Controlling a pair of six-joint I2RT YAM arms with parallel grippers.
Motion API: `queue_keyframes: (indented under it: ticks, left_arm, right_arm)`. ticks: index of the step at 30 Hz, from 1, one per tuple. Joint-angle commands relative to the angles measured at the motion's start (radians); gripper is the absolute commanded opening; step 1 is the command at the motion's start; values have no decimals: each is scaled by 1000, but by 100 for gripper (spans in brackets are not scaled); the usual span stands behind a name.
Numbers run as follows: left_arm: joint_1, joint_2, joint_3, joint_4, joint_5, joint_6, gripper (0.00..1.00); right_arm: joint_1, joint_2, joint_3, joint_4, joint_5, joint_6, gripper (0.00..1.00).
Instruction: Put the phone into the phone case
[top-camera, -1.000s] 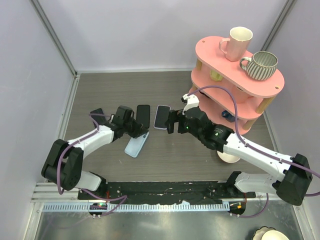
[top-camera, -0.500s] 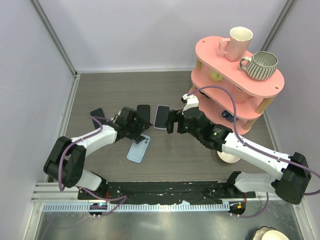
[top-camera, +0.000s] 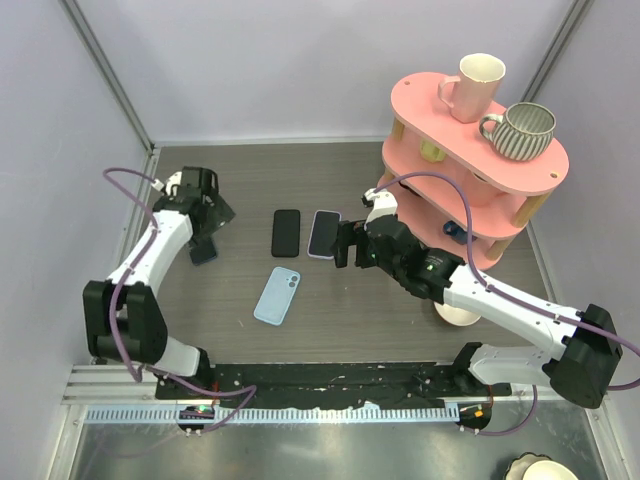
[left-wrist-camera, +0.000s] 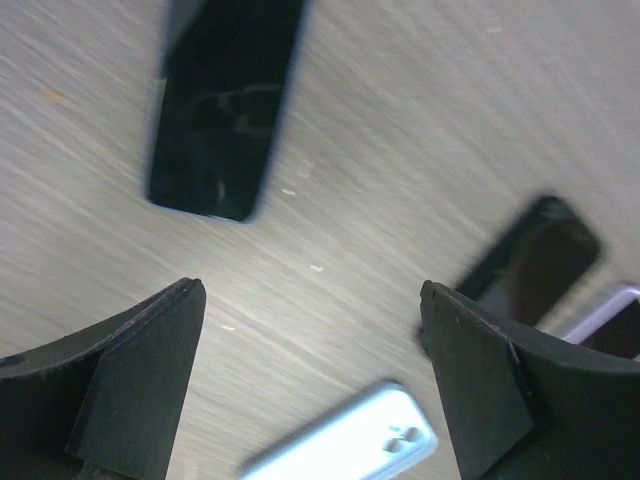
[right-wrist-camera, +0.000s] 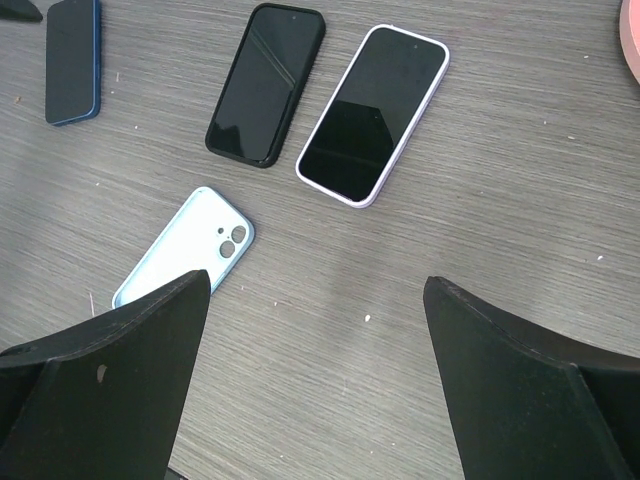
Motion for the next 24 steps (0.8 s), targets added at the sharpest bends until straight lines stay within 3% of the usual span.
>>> queue_keyframes:
  ticks: [1,6,12,18,24]
  left_arm:
    - [47,100,46,-30,-32,310,93]
    - [119,220,72,10,68,361,98]
    - [173,264,61,47,77,459,100]
    - [241,326,64,119,216,520,100]
    - [242,409,135,78,122,570,98]
  right_arm:
    - [-3,-41,17,21,27,-15,94]
    - [-3,-25,54,3,21,-30,94]
    - [-3,-17,45,-6,22,-49,94]
    - [-3,-9,68,-17,24,-66,94]
    - [-3,-20,59,-20,44,-81,94]
